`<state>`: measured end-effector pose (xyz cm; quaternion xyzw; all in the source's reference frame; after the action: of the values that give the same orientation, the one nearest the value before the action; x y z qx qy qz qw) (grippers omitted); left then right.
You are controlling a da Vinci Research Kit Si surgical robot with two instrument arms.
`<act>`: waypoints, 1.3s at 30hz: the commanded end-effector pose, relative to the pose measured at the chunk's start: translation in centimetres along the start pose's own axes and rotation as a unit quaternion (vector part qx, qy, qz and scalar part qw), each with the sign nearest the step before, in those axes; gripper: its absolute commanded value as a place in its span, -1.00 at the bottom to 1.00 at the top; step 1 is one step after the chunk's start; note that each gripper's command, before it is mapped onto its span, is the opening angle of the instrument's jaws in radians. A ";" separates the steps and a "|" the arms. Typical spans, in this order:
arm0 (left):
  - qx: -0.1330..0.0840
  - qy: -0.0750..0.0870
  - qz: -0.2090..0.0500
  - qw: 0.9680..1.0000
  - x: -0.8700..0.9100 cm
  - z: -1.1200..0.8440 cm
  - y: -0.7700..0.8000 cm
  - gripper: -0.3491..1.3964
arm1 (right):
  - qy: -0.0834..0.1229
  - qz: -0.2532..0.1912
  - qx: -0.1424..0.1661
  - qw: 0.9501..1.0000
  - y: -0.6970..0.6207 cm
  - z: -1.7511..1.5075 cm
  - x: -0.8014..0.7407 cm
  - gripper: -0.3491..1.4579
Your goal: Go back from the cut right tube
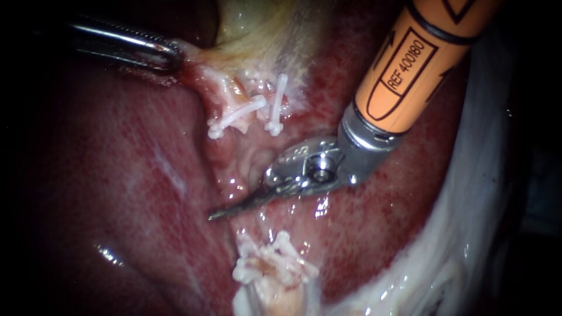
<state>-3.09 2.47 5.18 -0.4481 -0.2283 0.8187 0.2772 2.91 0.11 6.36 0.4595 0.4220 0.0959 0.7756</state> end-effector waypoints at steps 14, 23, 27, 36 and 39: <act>0.000 0.000 0.000 1.000 -0.02 0.00 -0.02 -1.00 | 0.015 0.021 -0.051 0.998 0.01 0.00 0.00 0.93; 0.000 0.000 0.001 1.000 -0.03 0.00 -0.03 -1.00 | 0.026 0.025 -0.079 0.996 -0.16 -0.19 -0.10 0.99; 0.000 0.000 0.001 1.000 -0.03 0.00 -0.04 -1.00 | 0.030 0.023 -0.141 0.989 -0.30 -0.44 -0.16 0.99; 0.000 0.000 0.001 1.000 -0.04 0.00 -0.05 -1.00 | -0.059 -0.101 -0.301 0.947 -0.66 -1.05 -0.45 0.99; 0.000 0.000 0.001 1.000 -0.04 0.00 -0.05 -1.00 | -0.074 -0.113 -0.319 0.938 -0.74 -1.27 -0.55 0.99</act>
<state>-3.06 2.49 5.24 -0.4482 -0.2283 0.8189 0.2762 1.40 0.21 5.80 0.1407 0.3577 0.1029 0.9174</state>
